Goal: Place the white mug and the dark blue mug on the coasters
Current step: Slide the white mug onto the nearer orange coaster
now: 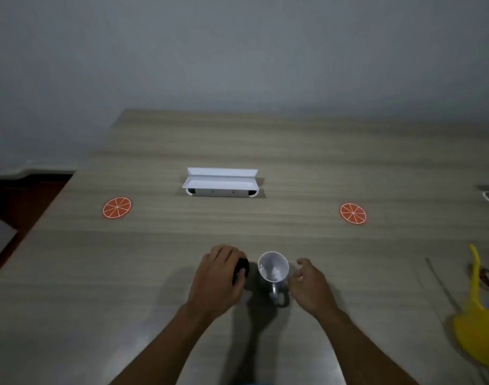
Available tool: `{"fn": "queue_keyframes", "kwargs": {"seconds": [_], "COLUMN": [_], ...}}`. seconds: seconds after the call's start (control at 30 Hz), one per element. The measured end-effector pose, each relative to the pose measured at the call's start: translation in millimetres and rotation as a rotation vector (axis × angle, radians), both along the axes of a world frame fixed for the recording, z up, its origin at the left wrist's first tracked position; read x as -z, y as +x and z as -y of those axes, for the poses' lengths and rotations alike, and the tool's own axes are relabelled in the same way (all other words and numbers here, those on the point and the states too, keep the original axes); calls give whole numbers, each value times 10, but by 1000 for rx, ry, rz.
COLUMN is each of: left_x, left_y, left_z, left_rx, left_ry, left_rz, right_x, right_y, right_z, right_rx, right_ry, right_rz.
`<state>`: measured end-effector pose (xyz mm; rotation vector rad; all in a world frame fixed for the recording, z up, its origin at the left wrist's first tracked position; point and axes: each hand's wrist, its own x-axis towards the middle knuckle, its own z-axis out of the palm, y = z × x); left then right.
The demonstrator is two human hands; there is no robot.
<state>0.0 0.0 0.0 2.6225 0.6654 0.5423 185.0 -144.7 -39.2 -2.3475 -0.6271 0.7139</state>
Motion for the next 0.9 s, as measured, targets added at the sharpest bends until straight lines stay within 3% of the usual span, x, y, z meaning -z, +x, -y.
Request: {"fn": "queue_keyframes", "kwargs": {"seconds": [0.13,0.3,0.47,0.6,0.9], "left_x": [153,466,722,997,1010], "left_y": [-94,-222,-268,-345,-233], "left_z": [267,536,711,800,892], "left_rx": [73,216,225,252,234], "left_ry": [49,36,-173,-111,-63], "left_rz": [4,-122,-453,-760,-744], "right_x": [150,386,476,534,587], "right_y": [-239,-451,-574,-627,-528], "right_z": [108,178,162,138,480], "right_rx": [170,184,178,237,433], "right_ry": [104,191,247,270,343], "right_rz": [-132,-239,-242,-323,-271]}}
